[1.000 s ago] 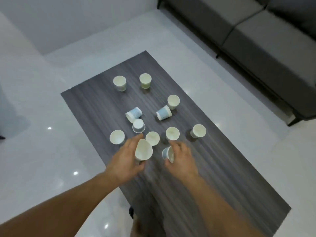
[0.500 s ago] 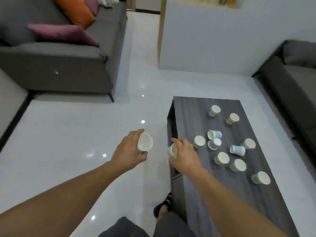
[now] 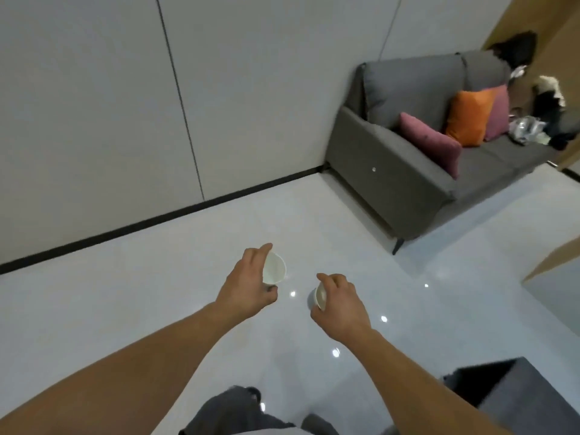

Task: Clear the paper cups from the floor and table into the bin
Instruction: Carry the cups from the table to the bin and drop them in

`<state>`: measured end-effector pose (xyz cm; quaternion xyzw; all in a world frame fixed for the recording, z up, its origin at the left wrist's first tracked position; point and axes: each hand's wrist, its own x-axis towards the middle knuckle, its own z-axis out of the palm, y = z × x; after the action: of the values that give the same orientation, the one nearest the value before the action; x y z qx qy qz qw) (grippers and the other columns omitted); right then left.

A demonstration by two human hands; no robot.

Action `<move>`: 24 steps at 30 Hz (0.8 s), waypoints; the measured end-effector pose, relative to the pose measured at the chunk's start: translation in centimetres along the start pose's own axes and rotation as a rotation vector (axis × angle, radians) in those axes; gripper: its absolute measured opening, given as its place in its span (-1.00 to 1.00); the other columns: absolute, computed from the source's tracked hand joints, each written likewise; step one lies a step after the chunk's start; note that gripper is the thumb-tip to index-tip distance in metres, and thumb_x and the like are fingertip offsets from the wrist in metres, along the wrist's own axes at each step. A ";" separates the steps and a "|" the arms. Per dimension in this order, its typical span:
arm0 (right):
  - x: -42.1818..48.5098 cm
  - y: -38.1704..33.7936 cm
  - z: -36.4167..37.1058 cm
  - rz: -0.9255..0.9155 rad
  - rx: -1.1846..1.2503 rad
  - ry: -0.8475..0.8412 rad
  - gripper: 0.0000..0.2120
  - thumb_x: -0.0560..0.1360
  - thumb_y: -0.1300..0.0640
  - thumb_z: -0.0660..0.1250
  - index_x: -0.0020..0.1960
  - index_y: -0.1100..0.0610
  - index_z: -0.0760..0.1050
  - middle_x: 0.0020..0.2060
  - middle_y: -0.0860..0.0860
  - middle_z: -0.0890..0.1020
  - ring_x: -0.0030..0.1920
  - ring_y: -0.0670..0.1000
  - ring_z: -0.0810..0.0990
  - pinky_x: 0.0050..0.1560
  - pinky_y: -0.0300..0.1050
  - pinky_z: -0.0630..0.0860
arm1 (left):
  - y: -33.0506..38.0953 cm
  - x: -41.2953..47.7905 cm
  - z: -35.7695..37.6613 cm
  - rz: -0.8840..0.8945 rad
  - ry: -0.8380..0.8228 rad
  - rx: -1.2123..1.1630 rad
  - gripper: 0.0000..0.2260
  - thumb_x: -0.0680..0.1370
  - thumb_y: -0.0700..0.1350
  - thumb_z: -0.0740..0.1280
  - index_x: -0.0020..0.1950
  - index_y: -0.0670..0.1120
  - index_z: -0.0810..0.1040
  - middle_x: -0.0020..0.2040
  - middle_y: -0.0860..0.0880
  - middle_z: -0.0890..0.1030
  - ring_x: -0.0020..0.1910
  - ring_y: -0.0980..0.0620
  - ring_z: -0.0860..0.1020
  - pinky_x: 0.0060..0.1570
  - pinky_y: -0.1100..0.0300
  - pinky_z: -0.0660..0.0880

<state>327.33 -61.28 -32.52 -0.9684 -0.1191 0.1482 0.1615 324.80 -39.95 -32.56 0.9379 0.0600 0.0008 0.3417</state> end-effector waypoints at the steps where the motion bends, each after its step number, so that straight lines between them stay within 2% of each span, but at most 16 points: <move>1: 0.4 -1.2 0.2 -0.058 -0.024 -0.023 -0.34 0.47 0.00 0.33 0.51 -0.04 0.16 0.38 -0.04 0.28 0.34 0.04 0.30 0.20 -0.06 0.47 | -1.0 -1.2 -0.8 -0.052 0.044 0.003 -0.21 0.41 -0.01 0.45 0.53 0.09 0.07 0.35 0.02 0.27 0.24 -0.02 0.41 0.12 0.17 0.43; 5: 1.0 -6.8 2.1 -0.265 -0.084 -0.109 -0.34 0.49 0.01 0.33 0.52 -0.01 0.16 0.39 -0.02 0.28 0.36 0.06 0.29 0.21 -0.04 0.47 | -5.5 -7.7 -4.0 -0.268 0.200 0.001 -0.19 0.41 0.00 0.44 0.54 0.09 0.05 0.33 0.03 0.27 0.18 -0.02 0.44 0.08 0.16 0.46; 10: -1.0 -16.3 6.3 -0.528 -0.152 -0.219 -0.35 0.49 0.00 0.32 0.52 -0.02 0.16 0.39 -0.03 0.27 0.35 0.06 0.29 0.19 -0.06 0.46 | -12.1 -17.0 -8.7 -0.520 0.377 0.006 -0.24 0.41 0.01 0.45 0.52 0.05 0.13 0.31 0.03 0.28 0.17 -0.03 0.45 0.07 0.17 0.45; 14: -3.0 -25.0 9.4 -0.704 -0.207 -0.238 -0.35 0.49 0.00 0.31 0.52 -0.03 0.16 0.38 -0.02 0.28 0.33 0.05 0.31 0.19 -0.07 0.46 | -17.3 -23.5 -12.3 -0.643 0.463 -0.003 -0.24 0.39 0.02 0.47 0.50 0.04 0.16 0.31 0.02 0.29 0.18 -0.03 0.45 0.09 0.14 0.48; 21: -6.5 -40.6 15.7 -0.865 -0.259 -0.256 -0.35 0.50 -0.01 0.30 0.53 -0.02 0.14 0.38 -0.01 0.28 0.32 0.05 0.31 0.20 -0.10 0.46 | -27.3 -33.6 -20.2 -0.762 0.515 0.040 -0.24 0.40 0.05 0.44 0.51 0.04 0.15 0.31 0.02 0.30 0.19 0.00 0.43 0.11 0.13 0.49; 24: -8.0 -45.6 18.6 -0.883 -0.274 -0.315 -0.35 0.51 -0.02 0.29 0.53 -0.03 0.13 0.39 -0.02 0.28 0.33 0.04 0.31 0.21 -0.11 0.46 | -30.9 -37.9 -22.6 -0.861 0.559 0.005 -0.24 0.40 0.05 0.44 0.51 0.04 0.14 0.32 0.02 0.30 0.19 -0.01 0.44 0.10 0.12 0.49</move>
<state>305.52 -16.42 -31.49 -0.8034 -0.5600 0.1932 0.0599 282.70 -6.36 -33.54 0.7928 0.5301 0.1105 0.2797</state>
